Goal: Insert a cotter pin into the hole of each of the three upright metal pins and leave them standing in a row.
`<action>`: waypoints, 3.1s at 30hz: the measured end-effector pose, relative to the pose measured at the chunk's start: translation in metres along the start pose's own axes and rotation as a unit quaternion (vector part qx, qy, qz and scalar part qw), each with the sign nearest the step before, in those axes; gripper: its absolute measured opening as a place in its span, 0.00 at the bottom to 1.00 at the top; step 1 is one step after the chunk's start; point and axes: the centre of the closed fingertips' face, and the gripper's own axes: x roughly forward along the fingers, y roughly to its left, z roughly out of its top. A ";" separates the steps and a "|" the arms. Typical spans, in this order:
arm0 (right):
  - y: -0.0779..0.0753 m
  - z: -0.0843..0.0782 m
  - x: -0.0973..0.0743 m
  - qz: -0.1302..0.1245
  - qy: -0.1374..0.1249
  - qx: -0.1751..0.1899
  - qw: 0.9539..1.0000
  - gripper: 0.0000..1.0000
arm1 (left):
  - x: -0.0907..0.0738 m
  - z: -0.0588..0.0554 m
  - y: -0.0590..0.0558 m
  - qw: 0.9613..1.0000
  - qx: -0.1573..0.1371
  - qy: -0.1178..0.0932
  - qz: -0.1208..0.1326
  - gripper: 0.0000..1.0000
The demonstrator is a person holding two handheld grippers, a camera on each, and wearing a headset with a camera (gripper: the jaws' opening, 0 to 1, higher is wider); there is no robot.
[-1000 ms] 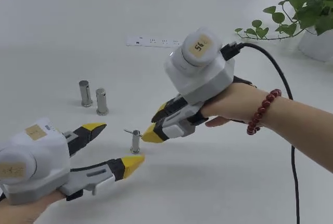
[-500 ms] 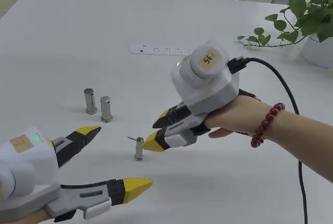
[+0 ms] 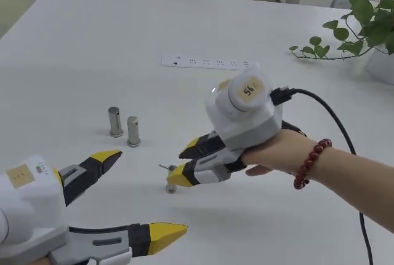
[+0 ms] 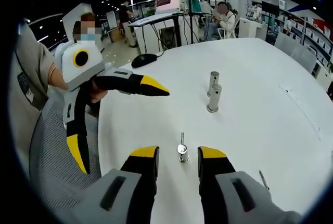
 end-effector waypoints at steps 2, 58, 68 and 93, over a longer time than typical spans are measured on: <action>-0.001 0.000 0.003 0.000 -0.001 -0.004 1.000 0.30 | -0.001 0.000 0.000 1.000 0.001 0.001 0.001 1.00; 0.005 0.022 0.038 0.055 0.023 -0.126 0.990 0.10 | -0.033 0.000 -0.003 1.000 0.005 0.008 0.002 0.93; 0.009 0.032 0.052 0.069 0.024 -0.143 0.987 0.10 | -0.041 -0.002 0.001 1.000 0.002 0.010 0.013 0.94; 0.014 0.035 0.061 0.109 0.028 -0.172 0.979 0.10 | -0.042 -0.008 -0.001 1.000 -0.004 0.018 0.006 0.96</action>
